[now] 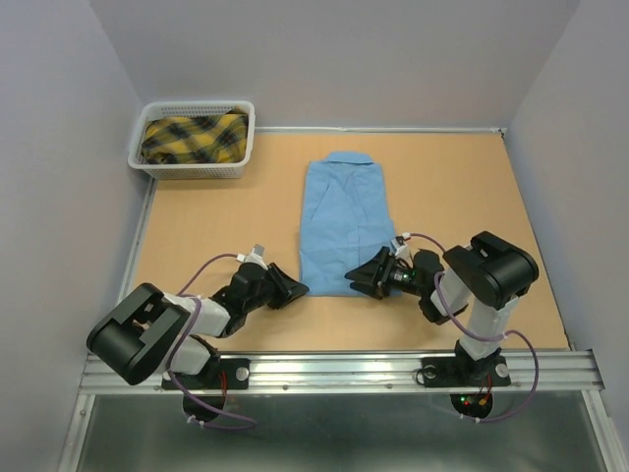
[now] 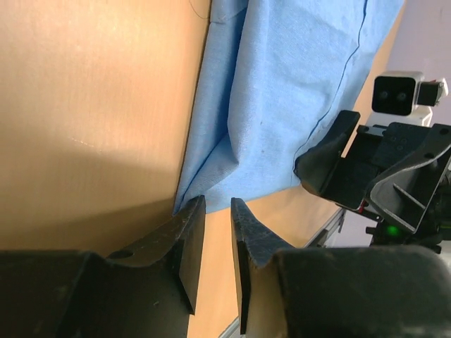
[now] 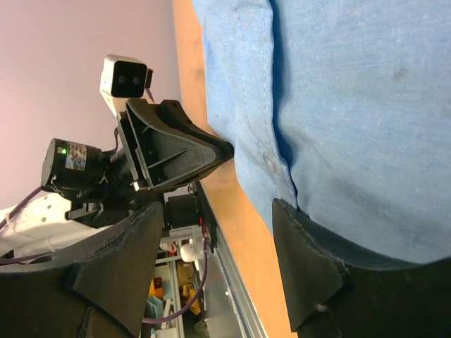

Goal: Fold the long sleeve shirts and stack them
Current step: Fold the shirt

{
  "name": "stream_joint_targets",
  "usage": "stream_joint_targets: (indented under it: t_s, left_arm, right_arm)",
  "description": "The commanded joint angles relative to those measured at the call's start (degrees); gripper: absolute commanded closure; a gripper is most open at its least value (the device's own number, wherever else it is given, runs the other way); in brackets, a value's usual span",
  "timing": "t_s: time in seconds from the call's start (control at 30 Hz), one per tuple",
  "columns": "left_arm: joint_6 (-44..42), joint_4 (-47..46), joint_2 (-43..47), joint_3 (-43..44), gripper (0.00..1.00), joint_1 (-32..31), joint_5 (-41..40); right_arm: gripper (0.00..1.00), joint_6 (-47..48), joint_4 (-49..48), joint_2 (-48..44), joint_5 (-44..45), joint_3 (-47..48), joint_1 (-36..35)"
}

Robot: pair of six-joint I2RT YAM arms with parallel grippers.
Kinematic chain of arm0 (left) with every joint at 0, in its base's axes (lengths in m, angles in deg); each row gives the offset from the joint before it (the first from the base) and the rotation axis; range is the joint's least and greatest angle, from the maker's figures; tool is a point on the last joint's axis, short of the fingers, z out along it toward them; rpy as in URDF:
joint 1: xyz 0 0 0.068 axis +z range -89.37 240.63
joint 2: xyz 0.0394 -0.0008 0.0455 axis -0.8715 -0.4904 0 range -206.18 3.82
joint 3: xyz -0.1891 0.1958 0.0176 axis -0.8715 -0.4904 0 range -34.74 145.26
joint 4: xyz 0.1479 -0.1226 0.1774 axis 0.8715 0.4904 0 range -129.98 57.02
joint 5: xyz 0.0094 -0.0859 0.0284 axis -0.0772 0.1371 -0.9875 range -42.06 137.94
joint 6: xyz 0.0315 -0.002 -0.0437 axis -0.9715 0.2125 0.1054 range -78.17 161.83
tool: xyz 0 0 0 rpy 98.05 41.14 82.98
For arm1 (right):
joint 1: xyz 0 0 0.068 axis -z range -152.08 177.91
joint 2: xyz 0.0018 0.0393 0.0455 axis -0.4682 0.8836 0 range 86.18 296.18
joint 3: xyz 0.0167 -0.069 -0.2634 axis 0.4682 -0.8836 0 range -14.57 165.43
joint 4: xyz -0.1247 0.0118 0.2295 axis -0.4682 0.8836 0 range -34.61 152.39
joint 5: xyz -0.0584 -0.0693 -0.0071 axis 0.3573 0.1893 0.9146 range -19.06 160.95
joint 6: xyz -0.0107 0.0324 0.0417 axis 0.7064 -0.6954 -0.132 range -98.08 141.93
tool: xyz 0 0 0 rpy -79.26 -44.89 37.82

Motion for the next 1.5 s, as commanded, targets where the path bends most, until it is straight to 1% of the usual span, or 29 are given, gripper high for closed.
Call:
stream_joint_targets:
  t_s: [0.0,0.07,0.13,0.17,0.2,0.23,0.27,0.3,0.37,0.4,0.43,0.47,0.5,0.53,0.57,0.6,0.7,0.73,0.83,0.97,1.17,1.23,1.33,1.47]
  left_arm:
    - [-0.14,-0.18,0.35,0.16,0.67,0.55,-1.03]
    - [-1.37,0.69,1.93,1.47,0.67,0.55,0.46]
    - [-3.47,5.68,6.14,3.83,0.66,0.46,0.73]
    - [-4.18,5.71,7.9,4.81,0.65,0.37,0.47]
    - [-5.06,8.93,11.31,5.95,0.64,0.28,0.12]
    - [-6.63,10.35,12.82,8.57,0.61,0.28,-0.84]
    - [-6.65,11.5,13.97,9.99,0.6,0.28,-1.46]
    - [-8.39,13.16,14.94,11.57,0.59,0.28,-2.16]
    - [-10.15,13.97,15.04,16.23,0.57,0.28,-4.18]
    - [-11.81,14.06,14.16,17.81,0.56,0.46,-4.71]
    - [-12.61,14.15,11.11,21.13,0.55,0.72,-4.98]
    - [-13.58,14.06,9.08,22.82,0.55,1.07,-4.72]
    - [-14.37,13.88,6.79,24.66,0.55,1.42,-4.28]
    - [-15.34,13.53,1.99,27.99,0.55,1.69,-2.28]
    - [-15.52,11.97,-0.41,29.59,0.55,2.65,-0.87]
    - [-15.7,11.34,-4.79,31.08,0.55,2.92,0.28]
    - [-16.49,10.11,-10.35,36.36,0.55,4.14,1.96]
    - [-16.66,10.19,-13.76,38.55,0.55,4.5,2.57]
    - [-16.4,9.05,-19.74,41.46,0.55,5.82,4.5]
    - [-15.44,6.33,-25.65,42.61,0.55,7.22,5.56]
    - [-13.16,2.99,-34.26,41.47,0.55,8.54,7.41]
    - [-11.75,0.62,-36.64,40.59,0.55,8.81,8.37]
    - [-10.16,-3.51,-37.79,38.04,0.55,9.42,9.87]
    - [-10.86,-4.14,-33.32,35.59,0.55,10.39,10.31]
  right_arm:
    - [0.31,-0.21,-0.72,-1.69,0.44,-2.14,-0.49]
    - [0.31,-1.09,-0.63,-5.2,-0.44,-0.74,-0.4]
    - [0.32,-2.67,-0.2,-8.27,-0.79,1.27,-0.31]
    - [0.32,-3.03,0.15,-8.29,-0.88,2.07,-0.14]
    - [0.32,-3.38,0.42,-9.68,-0.88,2.77,0.13]
    - [0.32,-4.08,1.2,-10.13,-0.97,4.52,0.91]
    - [0.32,-4.08,1.82,-10.4,-1.23,5.58,1.36]
    - [0.32,-4.08,2.7,-10.92,-1.41,6.9,1.97]
    - [0.32,-2.16,7.52,-11.19,-1.5,9.53,3.55]
    - [0.32,-1.28,9.28,-11.28,-1.5,12.77,4.08]
    - [0.32,0.29,12.34,-10.75,-1.5,14.37,5.3]
    - [0.32,0.66,13.16,-10.23,-1.59,16.03,6.01]
    - [0.32,0.84,13.51,-9.61,-1.67,18.49,6.63]
    - [0.32,0.84,13.87,-7.95,-1.85,19.82,8.11]
    - [0.32,0.84,14.04,-7.24,-2.11,20.96,8.74]
    - [0.32,1.19,14.48,-6.36,-2.11,23.15,9.35]
    - [0.32,2.07,15.54,-2.94,-2.03,25.97,11.37]
    - [0.32,1.89,15.63,-1.97,-2.11,27.29,12.6]
    - [0.32,2.94,15.8,2.51,-1.68,29.67,14.1]
    - [0.32,4.26,15.63,7.78,-0.54,30.73,15.86]
    - [0.32,5.58,14.75,16.14,-0.18,29.59,18.5]
    - [0.32,6.46,13.96,16.84,-0.18,28.19,19.02]
    - [0.32,6.46,13.43,16.33,-1.06,26.43,20.61]
    - [0.32,6.46,13.78,9.31,-1.85,23.88,23.85]
